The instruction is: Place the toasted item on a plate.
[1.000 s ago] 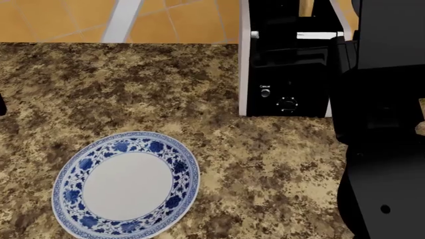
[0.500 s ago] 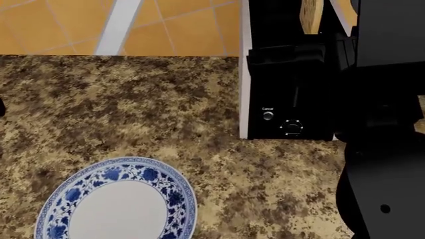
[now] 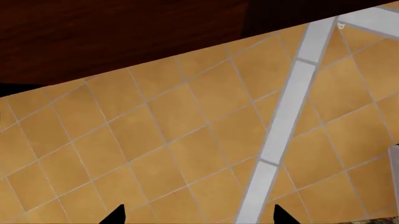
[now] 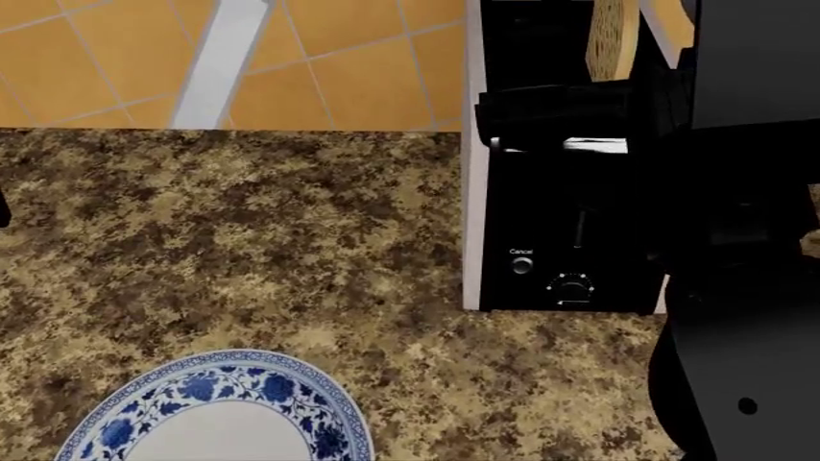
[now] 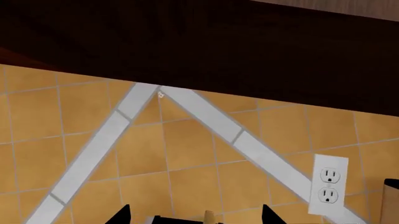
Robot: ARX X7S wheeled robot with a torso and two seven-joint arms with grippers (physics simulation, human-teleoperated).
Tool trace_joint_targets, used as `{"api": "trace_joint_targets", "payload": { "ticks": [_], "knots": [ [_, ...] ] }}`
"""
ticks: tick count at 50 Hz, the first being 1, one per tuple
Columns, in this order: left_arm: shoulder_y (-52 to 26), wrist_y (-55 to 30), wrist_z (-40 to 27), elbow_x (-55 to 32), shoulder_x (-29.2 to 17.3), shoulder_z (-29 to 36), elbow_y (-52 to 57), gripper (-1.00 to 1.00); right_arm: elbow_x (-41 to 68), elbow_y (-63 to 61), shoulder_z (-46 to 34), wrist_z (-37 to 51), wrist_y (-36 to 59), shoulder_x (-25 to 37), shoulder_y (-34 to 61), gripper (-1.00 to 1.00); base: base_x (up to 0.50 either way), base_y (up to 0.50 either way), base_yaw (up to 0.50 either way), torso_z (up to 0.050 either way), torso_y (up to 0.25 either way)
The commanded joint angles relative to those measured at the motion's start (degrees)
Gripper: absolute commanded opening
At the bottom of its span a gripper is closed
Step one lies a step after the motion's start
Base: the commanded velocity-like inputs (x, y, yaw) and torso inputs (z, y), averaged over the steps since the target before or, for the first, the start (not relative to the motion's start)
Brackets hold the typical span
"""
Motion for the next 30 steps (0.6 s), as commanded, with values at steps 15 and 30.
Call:
{"api": "trace_joint_targets", "payload": {
  "ticks": [15, 30],
  "knots": [
    [0.8, 0.5, -0.3, -0.6, 0.1, -0.3, 0.0, 1.0, 0.0, 18.1, -2.6, -0.2, 3.8, -2.1, 13.0, 1.0, 0.0, 0.0, 0.0, 0.0, 0.0],
    [0.1, -1.4, -0.3, -1.7, -0.3, -1.3, 1.4, 1.0, -0.3, 36.9, -5.4, -2.3, 6.1, -2.4, 24.8, 1.0, 0.0, 0.0, 0.0, 0.0, 0.0]
  ]
}}
